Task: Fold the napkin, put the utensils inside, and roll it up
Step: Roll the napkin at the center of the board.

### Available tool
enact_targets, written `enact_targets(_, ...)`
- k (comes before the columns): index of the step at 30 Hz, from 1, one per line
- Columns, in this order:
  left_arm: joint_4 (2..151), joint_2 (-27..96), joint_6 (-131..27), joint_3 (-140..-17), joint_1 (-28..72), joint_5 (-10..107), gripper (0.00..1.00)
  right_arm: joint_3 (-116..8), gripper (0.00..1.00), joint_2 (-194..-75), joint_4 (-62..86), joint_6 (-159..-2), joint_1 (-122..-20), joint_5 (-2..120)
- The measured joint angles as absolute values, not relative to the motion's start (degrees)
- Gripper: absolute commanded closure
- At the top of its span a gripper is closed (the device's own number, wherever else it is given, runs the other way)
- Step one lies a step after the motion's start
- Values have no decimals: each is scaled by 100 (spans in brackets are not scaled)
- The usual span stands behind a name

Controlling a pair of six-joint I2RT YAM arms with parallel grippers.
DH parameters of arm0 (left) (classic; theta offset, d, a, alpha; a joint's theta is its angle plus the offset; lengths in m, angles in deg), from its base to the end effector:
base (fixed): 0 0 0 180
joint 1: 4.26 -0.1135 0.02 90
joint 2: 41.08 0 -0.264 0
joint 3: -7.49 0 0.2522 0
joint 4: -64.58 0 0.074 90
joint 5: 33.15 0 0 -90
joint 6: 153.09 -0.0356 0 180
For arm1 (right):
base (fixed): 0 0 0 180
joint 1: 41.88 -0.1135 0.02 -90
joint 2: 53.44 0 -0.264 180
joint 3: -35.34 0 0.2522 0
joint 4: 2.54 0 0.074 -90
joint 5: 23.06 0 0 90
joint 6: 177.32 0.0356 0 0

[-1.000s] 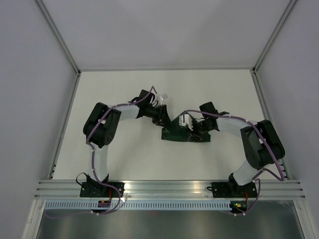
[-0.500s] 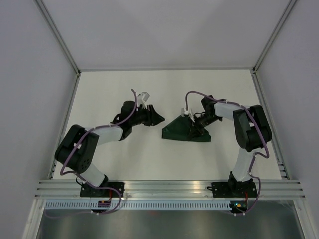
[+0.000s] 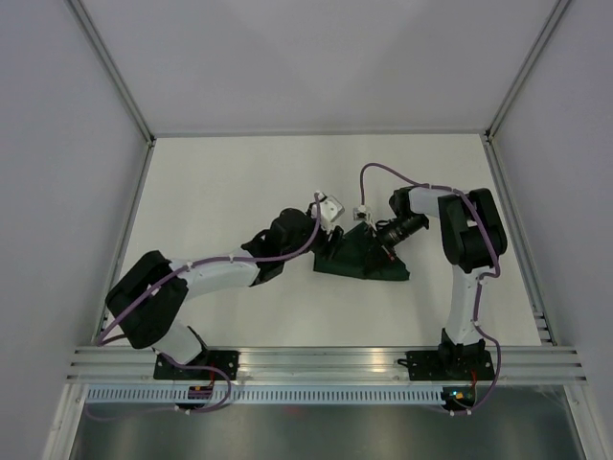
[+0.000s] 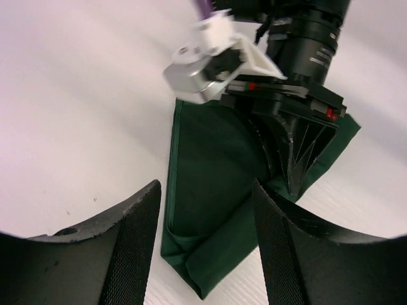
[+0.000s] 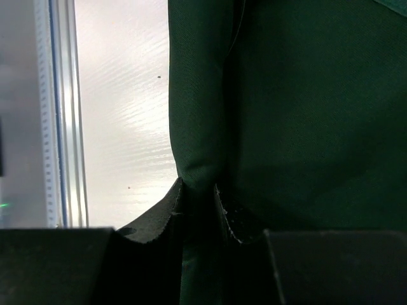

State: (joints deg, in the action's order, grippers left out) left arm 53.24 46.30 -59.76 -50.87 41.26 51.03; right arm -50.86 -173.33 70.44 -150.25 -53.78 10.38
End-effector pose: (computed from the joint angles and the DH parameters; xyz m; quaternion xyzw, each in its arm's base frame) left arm 0.2305 -0.2399 0.2216 0.3182 0.7415 -0.2810 0.5196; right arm 0.3212 0.0981 0.1128 -0.4749 0.7338 0.4780 0.0867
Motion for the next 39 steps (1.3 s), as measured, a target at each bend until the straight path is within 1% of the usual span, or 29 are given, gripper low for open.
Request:
enact_targets(5,5553,5038,-7254,-5432,4873,5562,37,-5176,92,-17521,7433,-15034,-5338,997)
enact_targets(10,5698,5277,-8058,-5417,5227,5641,36,-5233,92,-17635,7661,-15041,-5290,990)
enact_targets(16,5709,5382,-8666,-5410,5518,5608,35,-5261,92,-17716,7807,-15045,-5258,990)
enact_targets(23,5724,5978,-9228,-5410,5962,5523,33,-5263,92,-17727,7835,-15045,-5247,992)
enact_targets(30,5499,6258,-9667,-5410,5999,5684,32,-5283,92,-17755,7862,-15043,-5240,986)
enact_targets(32,5424,6326,-9798,-5410,5999,5706,33,-5287,92,-17768,7879,-15043,-5236,979)
enact_targets(37,5427,6433,-10047,-5476,5999,5724,41,-5318,92,-17812,7940,-15043,-5225,977)
enact_targets(39,5497,6468,-10106,-5526,5997,5717,48,-5320,93,-17812,7940,-15043,-5225,979)
